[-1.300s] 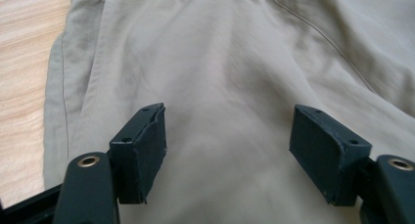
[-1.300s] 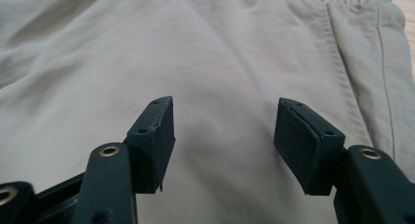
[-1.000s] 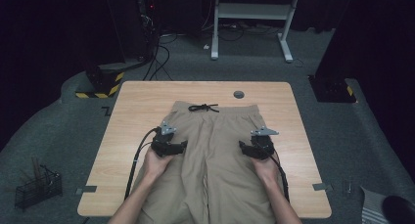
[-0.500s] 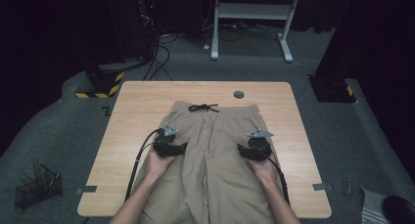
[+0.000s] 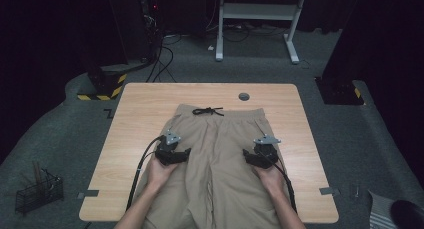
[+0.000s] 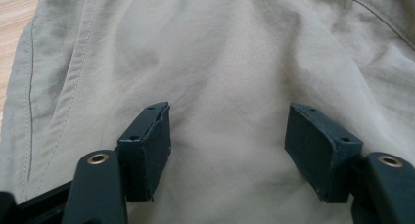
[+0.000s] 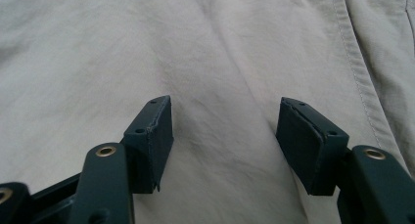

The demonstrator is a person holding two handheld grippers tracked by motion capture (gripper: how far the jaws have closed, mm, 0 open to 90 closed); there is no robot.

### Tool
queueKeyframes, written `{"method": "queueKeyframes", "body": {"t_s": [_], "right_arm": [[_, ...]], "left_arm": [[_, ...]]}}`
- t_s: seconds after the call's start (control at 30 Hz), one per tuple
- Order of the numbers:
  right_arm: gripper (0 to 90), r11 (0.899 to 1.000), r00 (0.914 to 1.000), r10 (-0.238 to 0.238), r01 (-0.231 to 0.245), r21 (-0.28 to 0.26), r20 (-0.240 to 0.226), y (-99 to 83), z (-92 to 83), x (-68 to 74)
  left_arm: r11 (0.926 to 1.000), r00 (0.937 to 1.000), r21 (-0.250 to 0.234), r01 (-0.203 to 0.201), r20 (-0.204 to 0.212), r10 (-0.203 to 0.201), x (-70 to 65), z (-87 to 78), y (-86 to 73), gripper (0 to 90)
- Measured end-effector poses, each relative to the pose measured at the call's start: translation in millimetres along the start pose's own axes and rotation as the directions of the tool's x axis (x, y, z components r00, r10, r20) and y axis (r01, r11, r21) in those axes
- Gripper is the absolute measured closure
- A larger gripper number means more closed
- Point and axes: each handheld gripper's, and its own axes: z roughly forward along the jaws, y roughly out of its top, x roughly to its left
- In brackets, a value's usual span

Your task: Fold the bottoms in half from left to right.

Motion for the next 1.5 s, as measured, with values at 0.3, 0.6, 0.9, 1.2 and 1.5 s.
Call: {"method": "queueKeyframes", "body": {"t_s": [0.3,0.6,0.9,1.2,1.5], "right_arm": [[38.5,1.0,1.0,-0.008,0.008,-0.002,-0.004,-10.5,-10.9,8.2],[38.5,1.0,0.9994,-0.026,0.025,-0.003,-0.023,-32.2,-34.3,18.9],[38.5,0.999,0.9985,-0.041,0.041,-0.003,-0.037,-45.4,-48.7,26.0],[39.1,0.998,0.9968,-0.055,0.056,0.012,-0.057,-44.7,-51.0,28.3],[40.2,0.997,0.9953,-0.06,0.056,-0.048,-0.077,-5.7,-40.3,25.3]], "left_arm": [[1.0,0.9999,-0.002,-0.006,0.015,0.006,-9.3,-12.1,-10.8,33.8],[0.9999,0.9992,-0.002,-0.016,0.038,0.016,-22.6,-34.6,-30.3,34.0],[0.9997,0.9985,-0.004,-0.024,0.05,0.024,-32.6,-49.5,-43.3,33.6],[0.9998,0.9949,0.017,0.001,0.101,-0.003,-27.5,-55.7,-43.3,33.3],[1.0,0.9983,0.001,0.006,0.058,-0.007,-4.2,-52.9,-5.5,29.2]]}}
